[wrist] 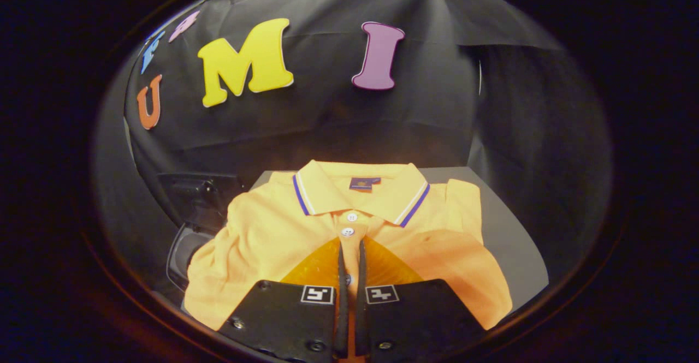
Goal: Put the clothes into the washing machine and then close the washing machine lid.
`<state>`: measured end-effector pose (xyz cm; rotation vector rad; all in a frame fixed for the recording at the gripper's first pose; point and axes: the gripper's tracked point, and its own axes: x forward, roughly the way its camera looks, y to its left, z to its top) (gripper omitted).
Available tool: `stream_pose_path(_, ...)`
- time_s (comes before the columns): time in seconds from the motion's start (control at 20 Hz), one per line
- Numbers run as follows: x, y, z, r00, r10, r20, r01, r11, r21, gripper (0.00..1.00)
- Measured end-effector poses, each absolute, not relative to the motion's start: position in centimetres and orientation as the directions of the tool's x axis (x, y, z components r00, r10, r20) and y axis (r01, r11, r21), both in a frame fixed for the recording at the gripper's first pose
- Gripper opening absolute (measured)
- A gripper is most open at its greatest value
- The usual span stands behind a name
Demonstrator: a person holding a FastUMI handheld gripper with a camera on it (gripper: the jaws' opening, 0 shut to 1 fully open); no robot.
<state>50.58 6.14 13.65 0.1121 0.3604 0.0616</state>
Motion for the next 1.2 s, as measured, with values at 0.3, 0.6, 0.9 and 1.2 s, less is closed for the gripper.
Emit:
stream_pose_path(0.3,47.7,7.7,18.5,0.964,0.084,-0.252,-0.054,0.991,0.124,0.08)
stream_pose_path(0.6,43.9,11.4,24.4,0.980,0.124,-0.155,-0.101,0.984,0.150,0.08)
stream_pose_path(0.9,39.8,16.1,30.5,0.981,0.185,-0.058,-0.174,0.972,0.160,0.08)
stream_pose_path(1.2,36.0,22.2,34.9,0.969,0.246,0.008,-0.245,0.960,0.134,0.08)
